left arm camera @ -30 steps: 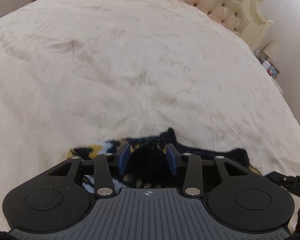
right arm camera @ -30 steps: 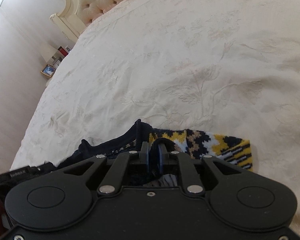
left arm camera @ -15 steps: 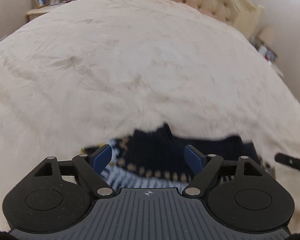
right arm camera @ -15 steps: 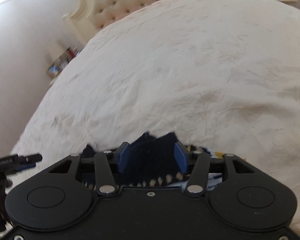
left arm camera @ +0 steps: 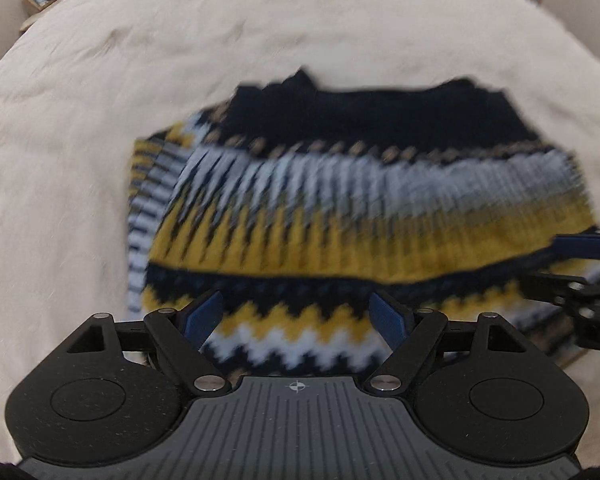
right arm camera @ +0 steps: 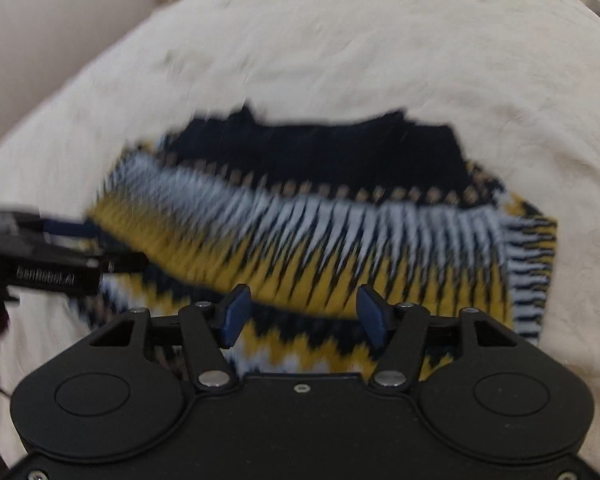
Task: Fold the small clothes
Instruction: 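Release the hem and press the folded sweater flat with both grippers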
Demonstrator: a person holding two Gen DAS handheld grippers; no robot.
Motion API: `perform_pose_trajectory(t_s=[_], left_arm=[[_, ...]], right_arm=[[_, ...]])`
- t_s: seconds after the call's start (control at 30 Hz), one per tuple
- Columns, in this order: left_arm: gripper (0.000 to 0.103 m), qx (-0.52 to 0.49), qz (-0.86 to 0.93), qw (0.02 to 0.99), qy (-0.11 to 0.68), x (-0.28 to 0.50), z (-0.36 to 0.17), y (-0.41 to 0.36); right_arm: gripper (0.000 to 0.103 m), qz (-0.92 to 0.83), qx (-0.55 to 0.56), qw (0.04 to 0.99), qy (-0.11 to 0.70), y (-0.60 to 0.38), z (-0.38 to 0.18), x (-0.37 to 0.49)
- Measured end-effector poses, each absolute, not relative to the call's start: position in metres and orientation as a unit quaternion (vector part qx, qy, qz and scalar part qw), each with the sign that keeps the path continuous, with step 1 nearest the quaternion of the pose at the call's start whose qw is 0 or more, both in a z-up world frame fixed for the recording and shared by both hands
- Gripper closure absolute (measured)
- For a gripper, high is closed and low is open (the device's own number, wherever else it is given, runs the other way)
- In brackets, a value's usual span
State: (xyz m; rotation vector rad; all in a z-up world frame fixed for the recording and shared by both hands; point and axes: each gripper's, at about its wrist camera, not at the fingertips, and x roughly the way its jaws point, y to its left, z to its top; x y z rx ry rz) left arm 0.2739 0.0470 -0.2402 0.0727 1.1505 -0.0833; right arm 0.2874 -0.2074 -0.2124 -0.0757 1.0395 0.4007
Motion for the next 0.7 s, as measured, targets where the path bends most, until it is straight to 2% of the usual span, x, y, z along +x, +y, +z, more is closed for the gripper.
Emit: perform_pose_trajectory(t_s=[0.23,0.4,0.5,0.7], left_arm=[[0.02,0.037,-0.037,0.832,0.553,0.283,-0.259,0.075],[0.021,0.024,-0.029,0.834,0.551,0.279,-0.252,0.07],[0.02,0.006,-0.034,0.838,0.545,0.269,-0.239,0.063],[0.015,0.012,-0.066,0.834,0.548,0.245,-0.236,0.032]], right_arm=[[0.039,0.155,-0.1,0.841,0.509,-0.224,-0.236,0.283],[0.039,0.15,-0.079,0.84,0.515,-0.234,-0.234,0.286],[0.035,0.146,-0.043,0.848,0.508,-0.238,-0.224,0.28],[0.034,0.111,0.033,0.856,0.503,-0.257,-0.209,0.255]])
